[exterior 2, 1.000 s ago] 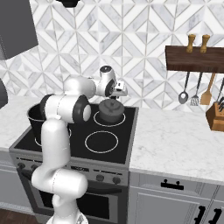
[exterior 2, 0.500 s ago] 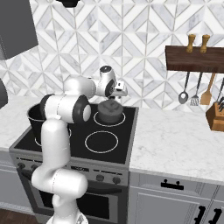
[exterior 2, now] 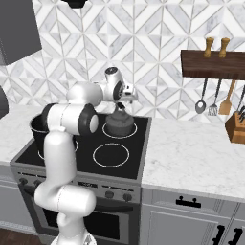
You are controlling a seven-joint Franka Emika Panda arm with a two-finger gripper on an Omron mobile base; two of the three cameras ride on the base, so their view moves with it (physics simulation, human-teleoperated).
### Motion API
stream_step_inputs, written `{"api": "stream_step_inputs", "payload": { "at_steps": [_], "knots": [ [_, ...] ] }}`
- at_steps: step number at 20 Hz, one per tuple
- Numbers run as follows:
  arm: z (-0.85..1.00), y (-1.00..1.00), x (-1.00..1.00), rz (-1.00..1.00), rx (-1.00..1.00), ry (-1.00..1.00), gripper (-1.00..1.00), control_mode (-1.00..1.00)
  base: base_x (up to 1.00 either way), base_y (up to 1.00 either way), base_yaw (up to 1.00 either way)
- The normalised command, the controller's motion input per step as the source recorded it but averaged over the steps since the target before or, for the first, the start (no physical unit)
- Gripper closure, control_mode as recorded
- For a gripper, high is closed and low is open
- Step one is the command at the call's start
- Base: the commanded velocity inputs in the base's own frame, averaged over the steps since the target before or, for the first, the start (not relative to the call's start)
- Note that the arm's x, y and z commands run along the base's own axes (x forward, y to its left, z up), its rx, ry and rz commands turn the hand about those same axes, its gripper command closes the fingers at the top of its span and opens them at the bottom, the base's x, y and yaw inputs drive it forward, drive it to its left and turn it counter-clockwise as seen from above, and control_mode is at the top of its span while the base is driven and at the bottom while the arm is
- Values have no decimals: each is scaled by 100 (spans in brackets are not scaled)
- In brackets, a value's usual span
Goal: Pick the kettle from the counter and place it on a stove burner. Then turn the burner on.
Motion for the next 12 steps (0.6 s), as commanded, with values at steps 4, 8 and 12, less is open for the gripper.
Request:
{"api": "stream_step_inputs", "payload": {
  "at_steps": [4, 8, 12],
  "knots": [
    [43, 8, 0, 0, 0, 0, -100, -100, 0, 0, 0],
    [45, 5, -16, 0, 0, -2, -100, -100, 0, 0, 0],
    [28, 0, -84, 0, 4, -12, -100, -100, 0, 0, 0]
  ]
}}
